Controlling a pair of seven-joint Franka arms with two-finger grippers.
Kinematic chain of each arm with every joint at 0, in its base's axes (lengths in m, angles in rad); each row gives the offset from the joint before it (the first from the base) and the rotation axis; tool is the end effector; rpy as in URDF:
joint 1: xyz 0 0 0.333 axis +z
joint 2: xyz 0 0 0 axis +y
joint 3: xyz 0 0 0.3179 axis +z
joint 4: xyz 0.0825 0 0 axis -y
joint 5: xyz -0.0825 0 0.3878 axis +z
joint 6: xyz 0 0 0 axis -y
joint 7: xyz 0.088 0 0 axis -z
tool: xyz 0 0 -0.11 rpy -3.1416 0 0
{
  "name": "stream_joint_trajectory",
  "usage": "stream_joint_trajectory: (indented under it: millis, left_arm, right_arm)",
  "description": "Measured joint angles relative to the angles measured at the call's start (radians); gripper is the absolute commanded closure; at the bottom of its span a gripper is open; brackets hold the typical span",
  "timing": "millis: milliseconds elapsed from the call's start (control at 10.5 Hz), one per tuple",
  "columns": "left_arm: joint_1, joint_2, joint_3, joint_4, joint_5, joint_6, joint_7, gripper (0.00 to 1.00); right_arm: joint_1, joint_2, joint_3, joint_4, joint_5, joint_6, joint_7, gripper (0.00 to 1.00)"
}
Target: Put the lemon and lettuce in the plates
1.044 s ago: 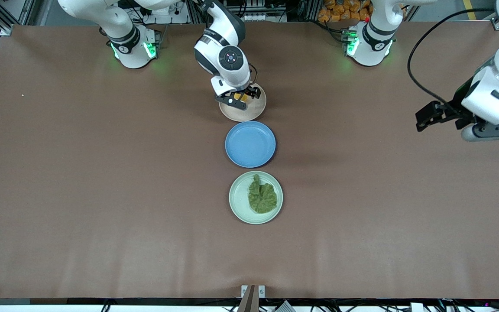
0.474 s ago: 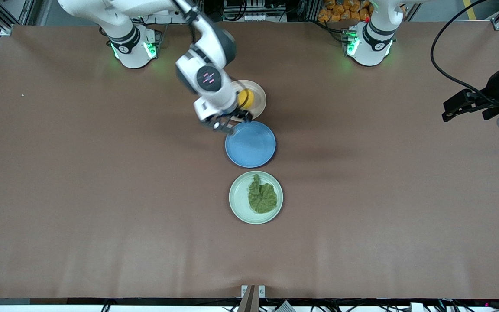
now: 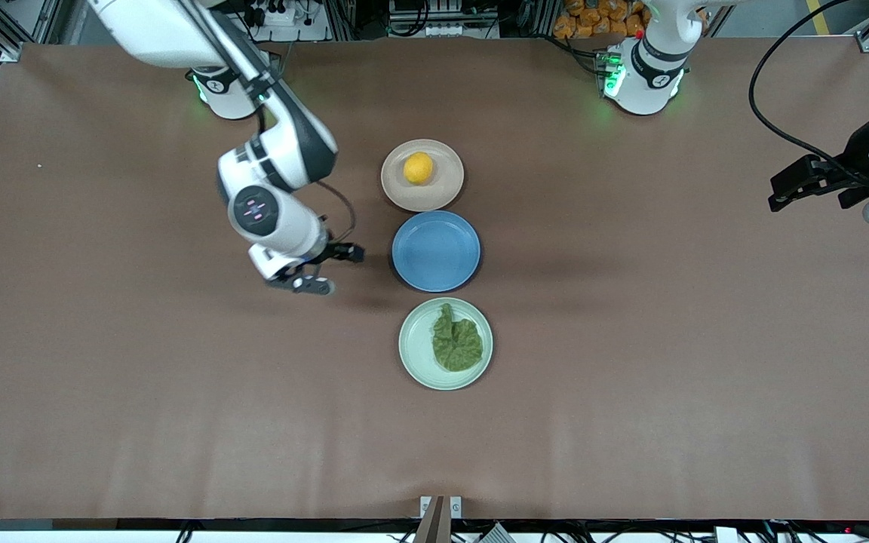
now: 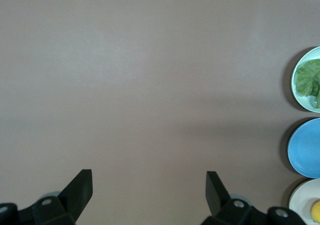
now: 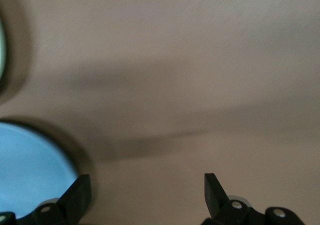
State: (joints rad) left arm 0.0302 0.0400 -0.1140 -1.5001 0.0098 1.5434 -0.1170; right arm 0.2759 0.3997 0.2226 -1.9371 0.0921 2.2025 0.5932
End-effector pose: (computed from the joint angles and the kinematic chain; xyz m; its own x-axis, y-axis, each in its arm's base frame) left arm 0.5667 -0.0451 0.6321 0.9994 0.0336 0.0041 0.0336 -0.9994 -0.0048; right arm 0.5362 0.2901 0.2696 0.9685 -0.1565 -0.1938 -0.1696 -0.9841 -0.0529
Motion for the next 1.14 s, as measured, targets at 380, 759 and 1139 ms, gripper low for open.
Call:
stream_joint_trajectory:
  millis: [380,759,1139]
  left_arm:
    - [0.000,0.000,-0.002,-0.001,0.000,0.001,0.000,0.00]
    - [0.000,0.000,-0.003,-0.002,0.000,0.034,0.000,0.00]
    - [-0.001,0.001,-0.006,-0.003,0.000,0.037,0.000,0.00]
  right_arm:
    - [-0.158,0.001,-0.012,-0.007,-0.139,-0.001,-0.207,0.00]
    - [-0.185,-0.062,-0.158,-0.010,-0.157,-0.002,-0.481,0.00]
    - [-0.198,-0.210,-0.180,-0.013,-0.157,-0.089,-0.542,0.00]
